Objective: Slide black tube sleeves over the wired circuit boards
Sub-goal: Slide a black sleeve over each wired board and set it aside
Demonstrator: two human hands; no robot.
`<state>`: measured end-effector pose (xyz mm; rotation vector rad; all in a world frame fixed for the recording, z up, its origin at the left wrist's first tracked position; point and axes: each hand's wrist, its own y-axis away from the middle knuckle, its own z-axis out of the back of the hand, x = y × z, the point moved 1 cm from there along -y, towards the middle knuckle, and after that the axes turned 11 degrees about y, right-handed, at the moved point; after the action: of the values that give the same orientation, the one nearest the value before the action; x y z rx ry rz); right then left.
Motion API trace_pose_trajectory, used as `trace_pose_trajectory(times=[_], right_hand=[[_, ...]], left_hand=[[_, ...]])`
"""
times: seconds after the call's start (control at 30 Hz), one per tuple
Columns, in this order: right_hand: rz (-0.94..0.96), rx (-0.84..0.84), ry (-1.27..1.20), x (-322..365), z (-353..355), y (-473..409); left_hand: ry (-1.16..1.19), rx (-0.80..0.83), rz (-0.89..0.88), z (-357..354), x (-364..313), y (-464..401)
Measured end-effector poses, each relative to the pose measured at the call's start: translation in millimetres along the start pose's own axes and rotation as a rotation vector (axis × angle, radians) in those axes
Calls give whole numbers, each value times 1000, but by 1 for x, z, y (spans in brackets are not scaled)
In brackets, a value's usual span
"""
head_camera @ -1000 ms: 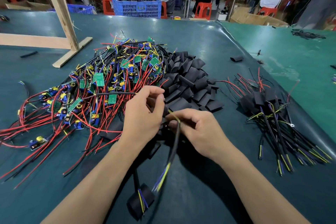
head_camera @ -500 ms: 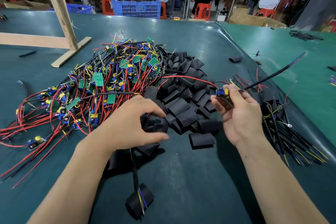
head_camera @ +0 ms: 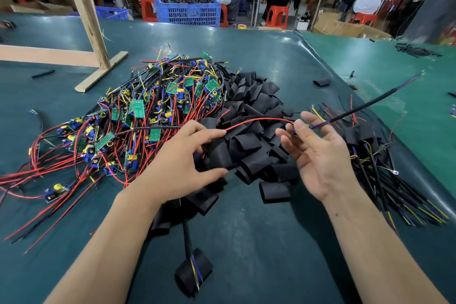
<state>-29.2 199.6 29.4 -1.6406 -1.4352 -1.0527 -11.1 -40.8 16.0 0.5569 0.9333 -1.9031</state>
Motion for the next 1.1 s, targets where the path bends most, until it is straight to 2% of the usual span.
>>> trace_pose_trajectory(times=[0.07, 0.17, 0.3, 0.47, 0.6, 0.77, 0.9, 1.1], right_hand=[[3, 20, -36, 0, 0, 0], [8, 24, -61, -1, 2, -1], [-2, -14, -20, -2, 5, -3], [-7, -17, -37, 1, 8, -4], [-25, 0, 21, 3, 10, -5], [-46, 10, 39, 2, 9, -4], [-33, 7, 38, 3, 9, -5], [-28, 63, 56, 5, 9, -3]], left_hand=[[23, -72, -25, 1, -1, 2], [-32, -91, 21, -5, 0, 1], [-114, -20, 90, -7, 7, -1], [-180, 153, 26, 0, 10, 0], [-165, 159, 24, -1, 9, -1], [-150, 62, 24, 1, 3, -1], [-32, -60, 13, 2, -1, -1], [80, -150, 32, 1, -2, -2]])
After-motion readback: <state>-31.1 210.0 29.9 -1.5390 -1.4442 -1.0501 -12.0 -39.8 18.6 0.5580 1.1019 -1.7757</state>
